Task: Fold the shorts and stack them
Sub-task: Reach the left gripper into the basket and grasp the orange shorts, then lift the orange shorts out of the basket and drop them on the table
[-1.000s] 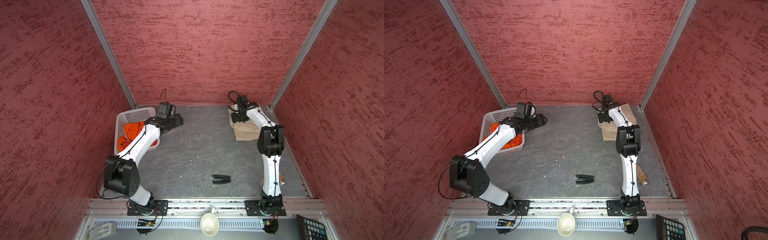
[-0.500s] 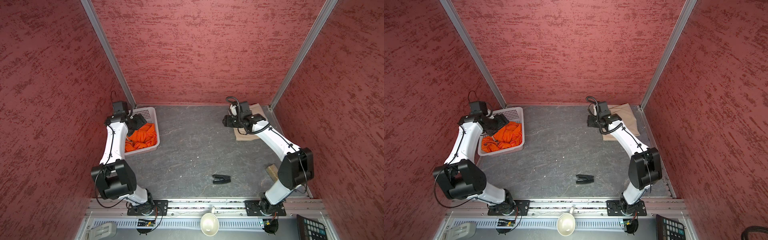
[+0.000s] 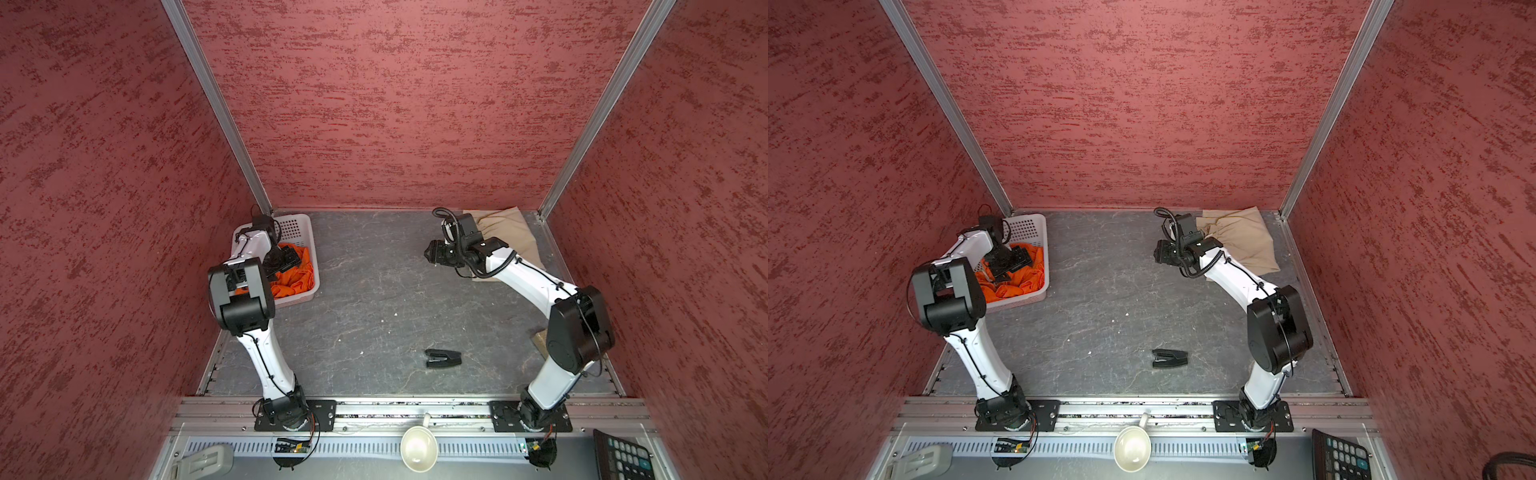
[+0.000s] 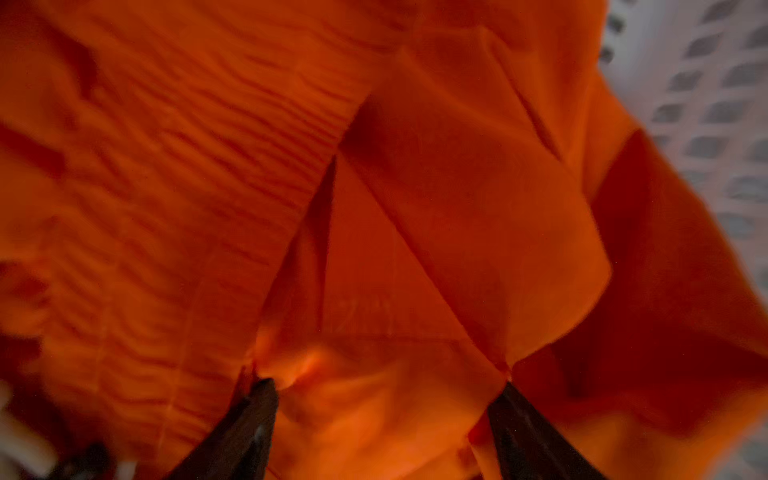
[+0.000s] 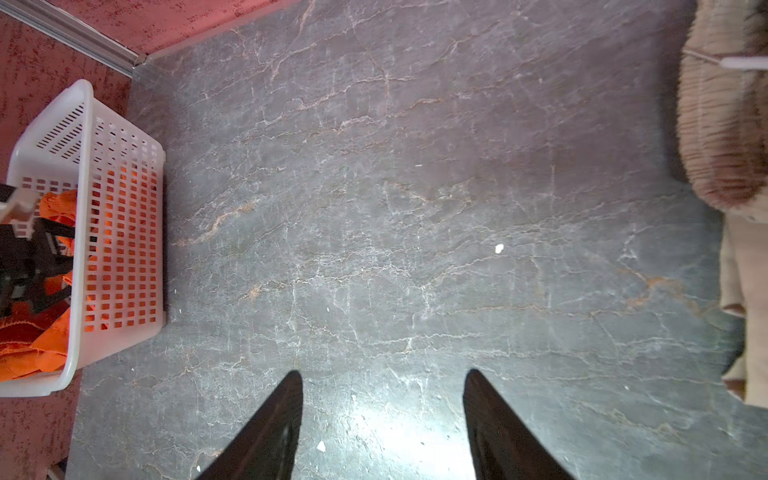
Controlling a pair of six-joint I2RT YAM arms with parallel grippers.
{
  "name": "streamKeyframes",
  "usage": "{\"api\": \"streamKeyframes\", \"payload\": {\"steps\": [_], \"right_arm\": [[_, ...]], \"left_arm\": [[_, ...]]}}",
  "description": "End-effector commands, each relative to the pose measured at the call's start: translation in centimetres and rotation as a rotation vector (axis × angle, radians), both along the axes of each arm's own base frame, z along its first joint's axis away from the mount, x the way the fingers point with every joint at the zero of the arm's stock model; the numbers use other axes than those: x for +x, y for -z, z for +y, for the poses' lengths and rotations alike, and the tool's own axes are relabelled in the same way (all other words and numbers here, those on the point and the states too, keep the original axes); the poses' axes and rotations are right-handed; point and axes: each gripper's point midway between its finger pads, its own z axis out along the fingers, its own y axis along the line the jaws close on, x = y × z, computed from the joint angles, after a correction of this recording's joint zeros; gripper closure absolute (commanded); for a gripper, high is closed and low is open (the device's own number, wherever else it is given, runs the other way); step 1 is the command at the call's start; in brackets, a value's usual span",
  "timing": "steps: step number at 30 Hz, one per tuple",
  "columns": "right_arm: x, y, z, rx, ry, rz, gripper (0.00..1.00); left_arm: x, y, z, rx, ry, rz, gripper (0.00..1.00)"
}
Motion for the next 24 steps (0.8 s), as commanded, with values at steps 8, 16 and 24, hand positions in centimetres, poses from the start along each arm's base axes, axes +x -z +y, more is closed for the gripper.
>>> {"api": "streamKeyframes", "payload": {"steps": [8, 16, 24], "right_arm": [[0.5, -4.5, 0.1, 0.03, 0.004, -0.105, 0.41], [0.8, -9.6, 1.1, 0.136, -0.024, -0.228, 0.41], [1.7, -13.6, 0.8, 0.194, -0.024, -0.314, 0.41]], "left_arm": [[2.0, -6.0, 0.4, 0.202, 0.087, -0.118, 1.0], [2.6, -25.8, -2.6, 0.333, 0.172, -0.514, 1.0], [1.6, -42.4, -12.9, 0.273, 0.433, -1.069, 1.0]]}}
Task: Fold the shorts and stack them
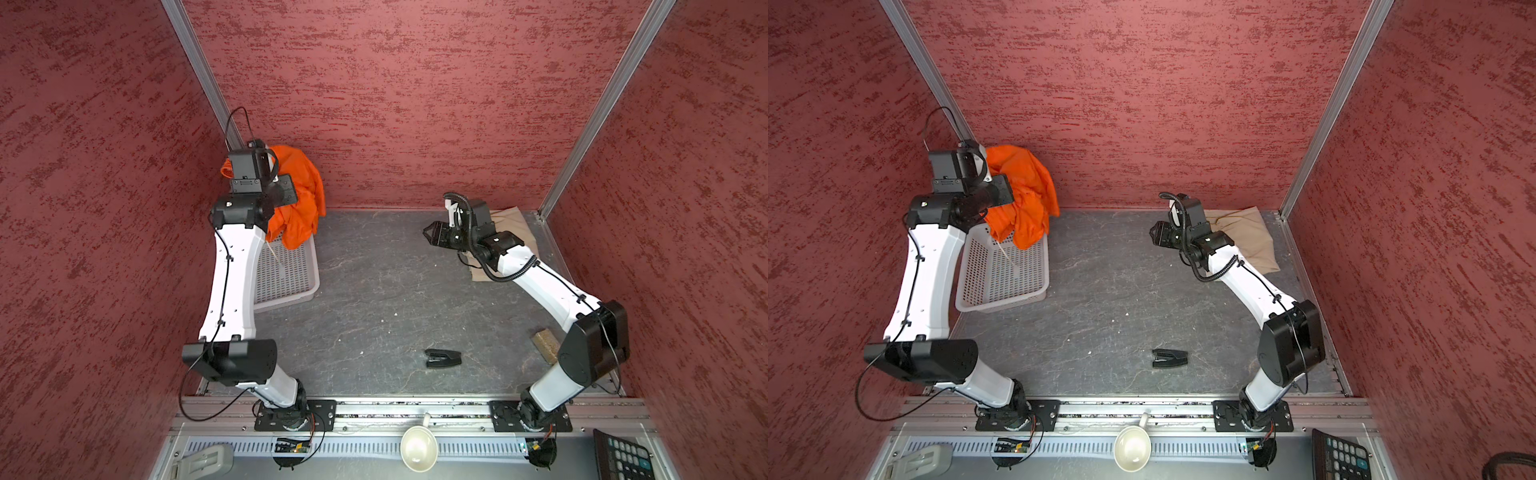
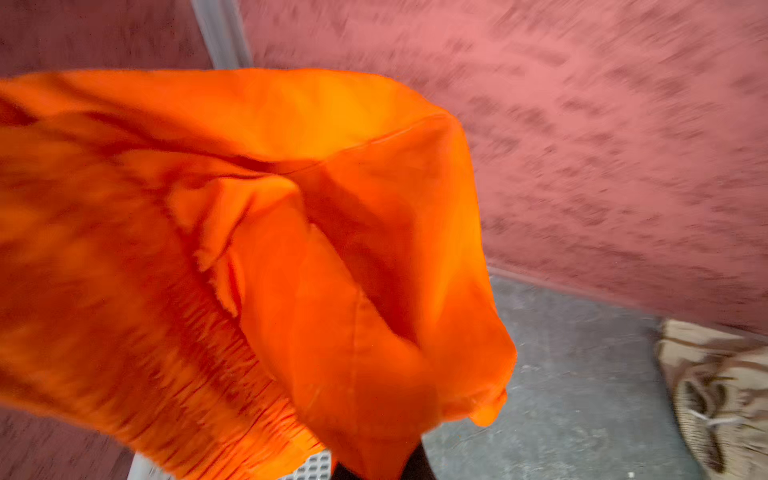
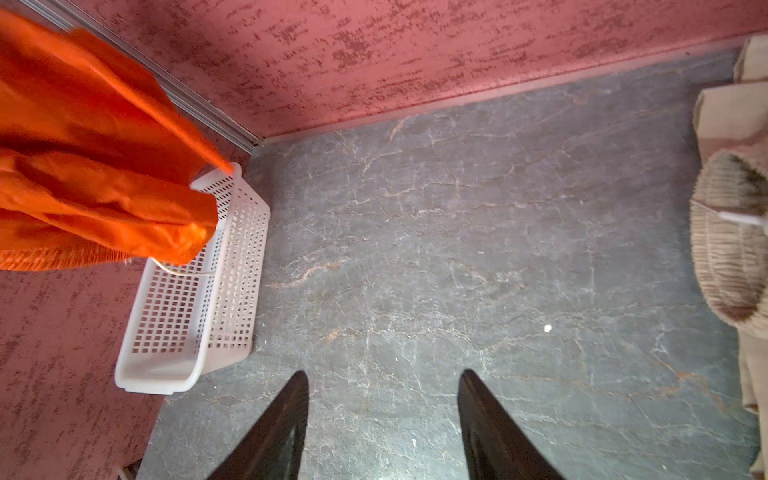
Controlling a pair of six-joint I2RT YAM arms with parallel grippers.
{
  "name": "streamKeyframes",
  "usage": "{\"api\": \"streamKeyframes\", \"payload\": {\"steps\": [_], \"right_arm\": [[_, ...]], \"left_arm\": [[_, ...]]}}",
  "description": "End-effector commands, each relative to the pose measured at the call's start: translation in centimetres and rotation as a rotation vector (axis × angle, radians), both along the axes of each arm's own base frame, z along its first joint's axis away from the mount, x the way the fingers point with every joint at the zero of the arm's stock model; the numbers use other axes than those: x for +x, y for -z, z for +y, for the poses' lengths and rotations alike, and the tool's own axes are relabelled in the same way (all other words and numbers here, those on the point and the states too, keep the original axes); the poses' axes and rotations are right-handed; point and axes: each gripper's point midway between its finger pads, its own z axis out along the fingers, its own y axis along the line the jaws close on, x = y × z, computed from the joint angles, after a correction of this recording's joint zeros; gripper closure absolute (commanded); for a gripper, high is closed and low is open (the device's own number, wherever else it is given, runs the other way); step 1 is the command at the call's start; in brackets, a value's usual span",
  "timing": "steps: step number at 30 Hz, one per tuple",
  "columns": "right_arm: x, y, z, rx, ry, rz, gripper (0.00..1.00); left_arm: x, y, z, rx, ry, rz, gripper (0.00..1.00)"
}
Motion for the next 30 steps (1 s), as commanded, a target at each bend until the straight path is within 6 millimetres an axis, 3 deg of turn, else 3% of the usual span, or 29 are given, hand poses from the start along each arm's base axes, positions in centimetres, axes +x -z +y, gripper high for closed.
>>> {"api": "streamKeyframes", "payload": {"steps": [1, 3, 5, 7, 11, 12, 14, 15, 17, 21, 25, 28, 30], "right_arm": [[0.5, -4.1, -0.4, 0.064, 0.008, -0.088, 0.41], [0.8, -4.5, -1.0, 0.082, 0.023, -0.096, 0.41], [1.0, -4.4, -1.7, 0.093, 0.045, -0.088, 0.41], [1.2, -3.9, -2.6, 0.091, 0.075, -0.068, 0.41], [0.9, -1.7, -4.6, 0.042, 0.141, -0.005, 0.41], [0.7, -1.1, -4.9, 0.027, 0.15, 0.01, 0.41], [0.2, 0.0, -5.1, 0.003, 0.146, 0.04, 0.41], [0.0, 0.6, -5.1, -0.008, 0.14, 0.058, 0.4], [-0.6, 1.5, -4.7, -0.056, 0.114, 0.084, 0.39], [-1.9, 3.0, -2.6, -0.205, 0.025, 0.095, 0.38], [-4.1, 5.8, 2.3, -0.325, -0.163, 0.13, 0.38], [-5.7, 8.5, 5.5, -0.366, -0.28, 0.178, 0.38], [-5.8, 9.9, 6.6, -0.352, -0.304, 0.204, 0.38]], "left_arm": [[0.2, -4.5, -5.2, 0.007, 0.219, -0.165, 1.0], [-0.3, -5.3, -8.8, 0.002, 0.348, -0.199, 1.0], [-0.5, -4.6, -11.6, -0.017, 0.445, -0.195, 1.0], [-0.3, -2.3, -13.7, -0.047, 0.505, -0.151, 1.0], [-0.7, 4.8, -17.7, -0.081, 0.614, 0.009, 0.96], [-1.0, 6.7, -18.8, -0.104, 0.646, 0.053, 0.84], [-1.6, 9.9, -20.2, -0.152, 0.673, 0.132, 0.46], [-1.8, 11.1, -20.5, -0.175, 0.672, 0.169, 0.36], [-1.7, 12.9, -20.2, -0.231, 0.626, 0.214, 0.26], [-0.9, 15.3, -16.9, -0.305, 0.459, 0.271, 0.23], [-1.0, 20.1, -13.4, -0.401, 0.281, 0.413, 0.23], [-1.8, 24.1, -12.7, -0.44, 0.214, 0.547, 0.23], [-2.3, 26.6, -13.0, -0.468, 0.184, 0.634, 0.23]]}}
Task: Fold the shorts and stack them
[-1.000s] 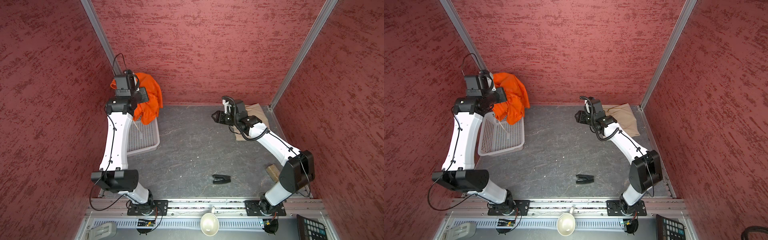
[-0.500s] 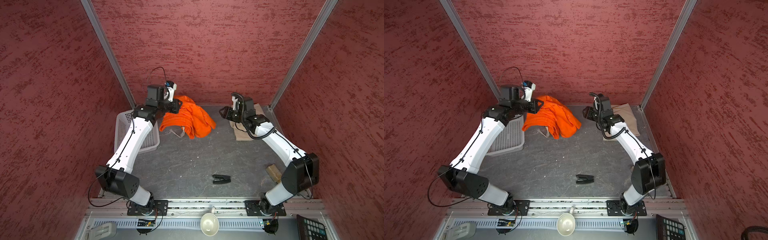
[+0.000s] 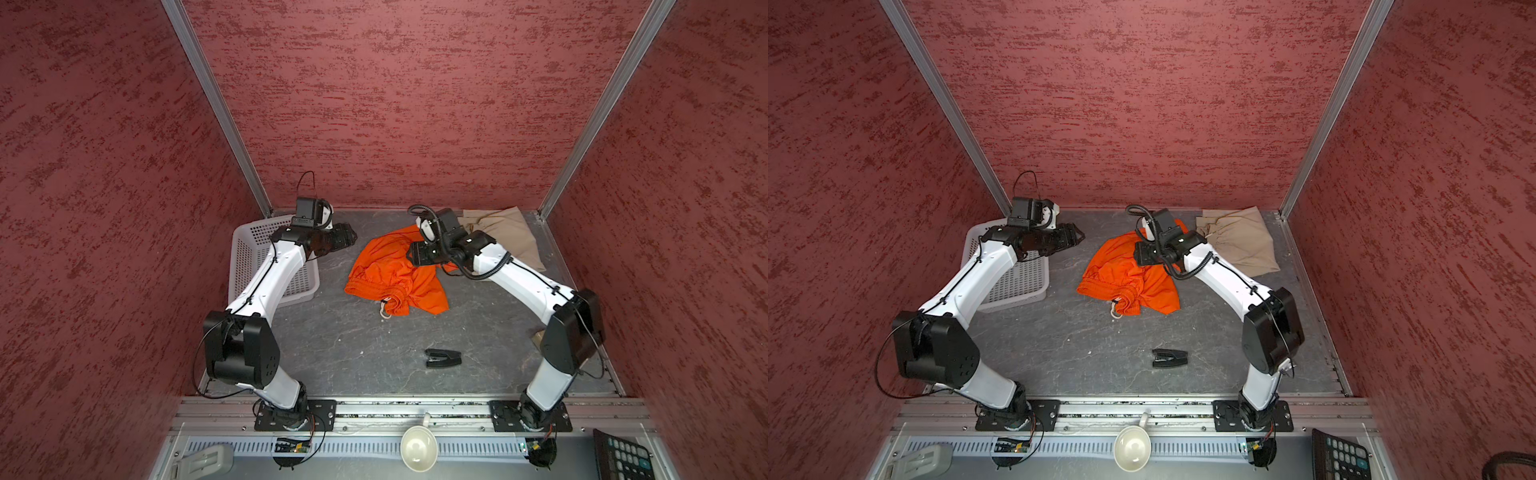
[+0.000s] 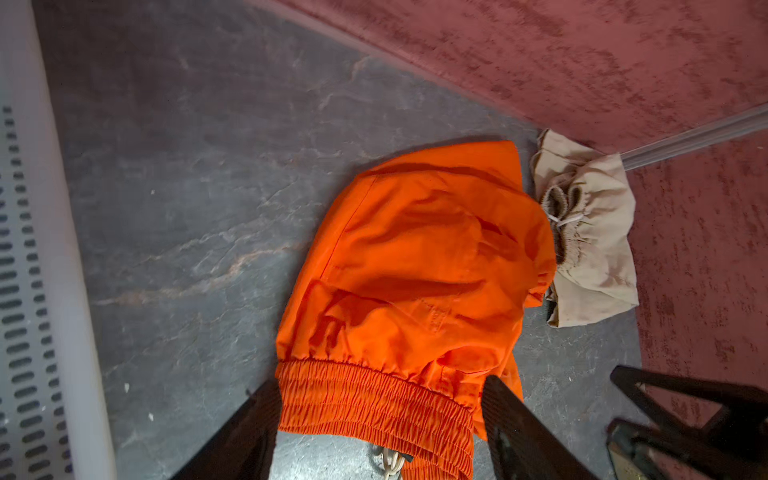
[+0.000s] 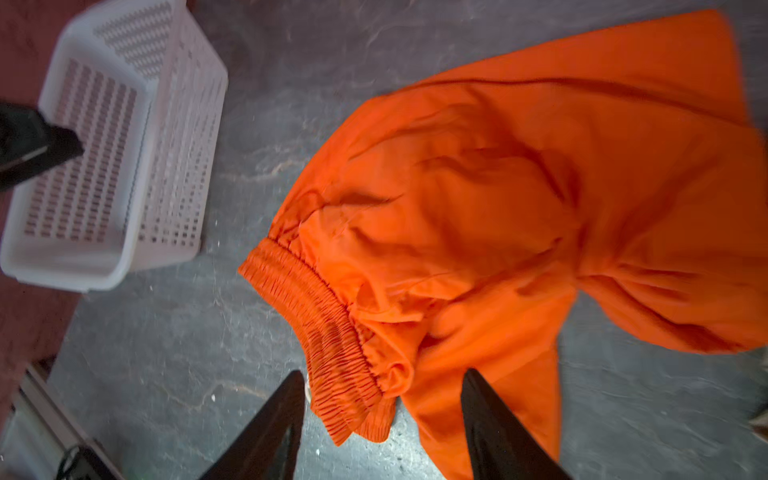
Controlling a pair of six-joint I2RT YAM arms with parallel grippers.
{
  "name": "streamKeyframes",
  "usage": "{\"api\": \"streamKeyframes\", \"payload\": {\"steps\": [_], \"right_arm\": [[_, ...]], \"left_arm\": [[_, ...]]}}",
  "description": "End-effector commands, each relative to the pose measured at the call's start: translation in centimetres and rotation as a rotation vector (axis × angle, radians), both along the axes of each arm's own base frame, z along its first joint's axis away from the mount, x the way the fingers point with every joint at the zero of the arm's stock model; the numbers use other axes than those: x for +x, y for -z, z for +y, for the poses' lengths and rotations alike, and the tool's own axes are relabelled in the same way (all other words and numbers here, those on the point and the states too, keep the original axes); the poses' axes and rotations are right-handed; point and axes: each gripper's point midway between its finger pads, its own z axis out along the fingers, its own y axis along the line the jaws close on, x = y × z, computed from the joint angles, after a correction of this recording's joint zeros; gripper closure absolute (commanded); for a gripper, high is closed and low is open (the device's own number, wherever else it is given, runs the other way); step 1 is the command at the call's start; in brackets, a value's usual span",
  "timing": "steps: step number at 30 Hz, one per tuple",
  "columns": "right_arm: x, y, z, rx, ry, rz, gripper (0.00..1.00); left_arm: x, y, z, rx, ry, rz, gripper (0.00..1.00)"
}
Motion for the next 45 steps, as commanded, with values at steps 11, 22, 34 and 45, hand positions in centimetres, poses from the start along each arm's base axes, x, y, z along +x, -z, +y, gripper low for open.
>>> {"api": "streamKeyframes", "payload": {"steps": [11, 22, 34, 45], "right_arm": [[-2.0, 13.6, -0.8, -0.127, 0.083, 0.345, 0.38], [-3.7, 17.8, -2.9, -0.189, 0.127, 0.443, 0.39], [-3.1, 17.0, -2.4, -0.146, 0.151, 0.421, 0.39], [1.8, 8.4, 2.8, 0.101, 0.053, 0.2, 0.39]], "left_arm": [[-2.7, 12.2, -1.1, 0.141, -0.047, 0.42, 0.24], [-4.5, 15.8, -0.5, 0.209, -0.018, 0.523, 0.25], [-5.9, 16.7, -2.7, 0.149, 0.006, 0.552, 0.57], [-1.6, 1.7, -1.2, 0.234, -0.016, 0.208, 1.0]]}}
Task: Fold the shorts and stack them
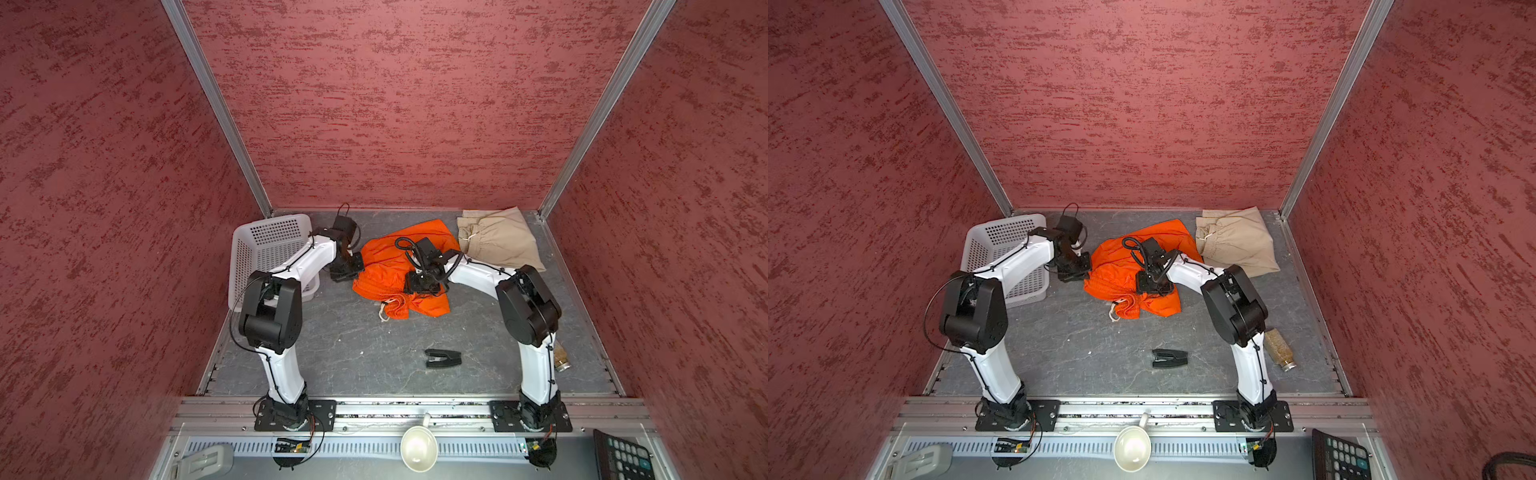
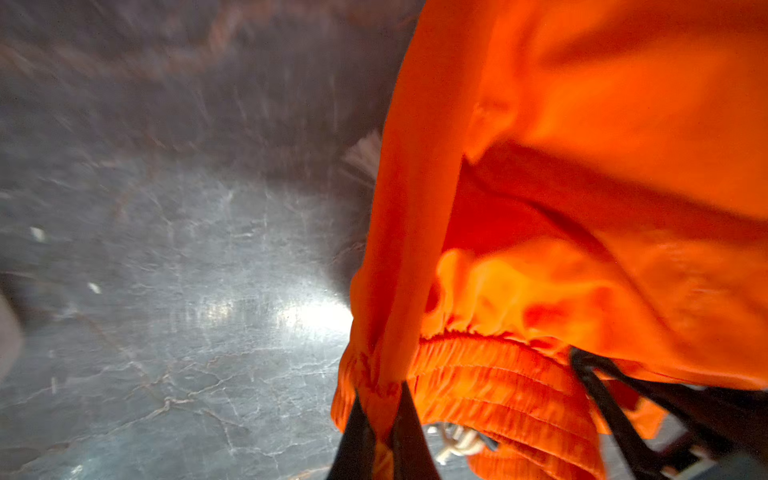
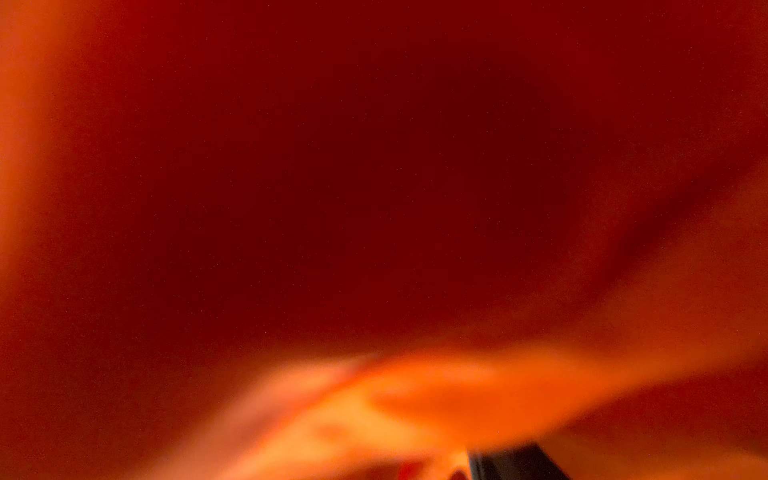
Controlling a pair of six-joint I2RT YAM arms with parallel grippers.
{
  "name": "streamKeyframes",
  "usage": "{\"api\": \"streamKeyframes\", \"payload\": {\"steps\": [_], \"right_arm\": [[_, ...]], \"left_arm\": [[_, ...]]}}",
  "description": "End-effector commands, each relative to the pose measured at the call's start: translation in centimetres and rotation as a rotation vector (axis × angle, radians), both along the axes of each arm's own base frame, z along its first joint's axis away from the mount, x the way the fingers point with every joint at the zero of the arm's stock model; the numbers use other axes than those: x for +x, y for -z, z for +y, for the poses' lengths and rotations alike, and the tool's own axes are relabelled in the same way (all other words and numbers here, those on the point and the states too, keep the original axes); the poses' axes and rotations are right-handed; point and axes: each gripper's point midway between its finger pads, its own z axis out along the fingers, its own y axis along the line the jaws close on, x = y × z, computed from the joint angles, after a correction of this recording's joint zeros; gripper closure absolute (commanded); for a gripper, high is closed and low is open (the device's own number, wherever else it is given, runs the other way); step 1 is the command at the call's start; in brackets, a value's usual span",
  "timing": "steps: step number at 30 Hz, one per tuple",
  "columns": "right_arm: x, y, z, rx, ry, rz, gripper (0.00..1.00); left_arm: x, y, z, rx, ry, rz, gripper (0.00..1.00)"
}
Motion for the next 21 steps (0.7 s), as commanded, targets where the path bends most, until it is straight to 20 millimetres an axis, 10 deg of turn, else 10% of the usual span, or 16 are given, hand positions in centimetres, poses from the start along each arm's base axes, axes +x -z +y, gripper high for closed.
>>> {"api": "streamKeyframes", "payload": {"steps": [1, 6, 11, 15, 21], "right_arm": [[3.7, -7.6, 3.7, 0.187, -0.038, -0.187, 0.39], [6.3, -17.1, 5.8, 0.367, -0.066, -0.389, 0.38], [7.2, -21.8, 1.0, 0.486, 0.069, -0.467, 0.38], [6.3, -20.7, -5.3, 0.567, 0.246, -0.426, 0.38], [2.3, -15.3, -11.8, 0.513, 0.424, -0.293, 0.38]], "left_arm": [[2.1, -9.4, 1.2, 0.059, 0.02, -0.224, 1.0], [3.9, -21.3, 2.1, 0.157, 0.069, -0.502, 1.0], [3.7, -27.1, -1.5, 0.2, 0.231, -0.678, 1.0], [2.7, -23.4, -7.3, 0.153, 0.422, -0.598, 1.0], [-2.6, -12.6, -18.0, 0.018, 0.73, -0.332, 0.86]]}}
